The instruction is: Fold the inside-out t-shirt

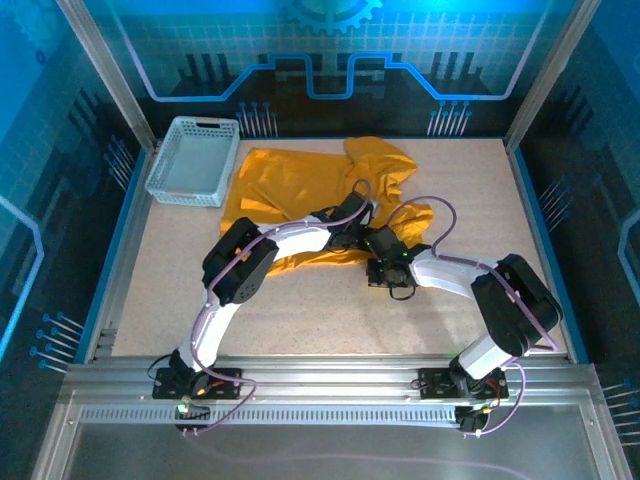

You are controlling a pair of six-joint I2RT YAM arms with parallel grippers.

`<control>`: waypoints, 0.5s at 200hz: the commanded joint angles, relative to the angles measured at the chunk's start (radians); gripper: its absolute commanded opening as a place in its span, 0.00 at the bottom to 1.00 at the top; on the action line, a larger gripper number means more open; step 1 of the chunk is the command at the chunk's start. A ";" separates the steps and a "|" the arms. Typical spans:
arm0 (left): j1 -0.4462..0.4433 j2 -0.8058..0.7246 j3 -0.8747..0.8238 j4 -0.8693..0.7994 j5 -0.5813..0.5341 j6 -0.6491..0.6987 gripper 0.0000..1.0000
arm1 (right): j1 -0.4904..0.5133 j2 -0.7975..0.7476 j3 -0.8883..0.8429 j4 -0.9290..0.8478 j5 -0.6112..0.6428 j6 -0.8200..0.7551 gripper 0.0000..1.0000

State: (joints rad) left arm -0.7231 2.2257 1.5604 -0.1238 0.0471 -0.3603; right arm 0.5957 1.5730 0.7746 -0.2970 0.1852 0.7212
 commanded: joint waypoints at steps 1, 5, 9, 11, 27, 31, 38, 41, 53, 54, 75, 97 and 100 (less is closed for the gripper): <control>-0.003 -0.012 -0.027 -0.048 0.018 -0.013 0.68 | 0.015 -0.010 0.028 0.001 0.025 -0.018 0.14; -0.002 -0.011 -0.026 -0.048 0.019 -0.014 0.68 | 0.015 -0.010 0.029 0.000 0.027 -0.018 0.13; -0.003 -0.012 -0.027 -0.050 0.018 -0.013 0.68 | 0.016 -0.011 0.031 0.001 0.028 -0.019 0.12; -0.003 -0.011 -0.025 -0.050 0.018 -0.012 0.68 | 0.017 -0.011 0.030 0.001 0.028 -0.019 0.12; -0.003 -0.014 -0.025 -0.053 0.016 -0.011 0.68 | 0.021 -0.022 0.030 0.002 0.028 -0.024 0.08; -0.002 -0.013 -0.025 -0.054 0.014 -0.010 0.68 | 0.022 -0.025 0.031 0.001 0.030 -0.025 0.07; -0.003 -0.015 -0.026 -0.054 0.011 -0.010 0.68 | 0.025 -0.034 0.031 -0.003 0.034 -0.025 0.05; -0.003 -0.015 -0.026 -0.054 0.011 -0.010 0.68 | 0.028 -0.038 0.032 -0.005 0.036 -0.026 0.04; -0.003 -0.014 -0.027 -0.055 0.008 -0.008 0.68 | 0.036 -0.059 0.028 -0.010 0.045 -0.028 0.02; -0.003 -0.015 -0.026 -0.056 0.008 -0.008 0.68 | 0.037 -0.061 0.027 -0.011 0.046 -0.028 0.02; -0.003 -0.016 -0.026 -0.059 0.002 -0.008 0.68 | 0.050 -0.101 0.018 -0.043 0.060 -0.012 0.01; -0.003 -0.017 -0.022 -0.063 -0.005 -0.008 0.68 | 0.067 -0.146 -0.014 -0.066 0.055 0.020 0.00; -0.004 -0.017 -0.021 -0.063 -0.007 -0.008 0.68 | 0.071 -0.153 -0.018 -0.069 0.054 0.024 0.00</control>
State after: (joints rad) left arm -0.7231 2.2246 1.5604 -0.1249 0.0460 -0.3603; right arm 0.6373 1.4792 0.7795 -0.3222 0.2111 0.7094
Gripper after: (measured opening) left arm 0.684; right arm 0.061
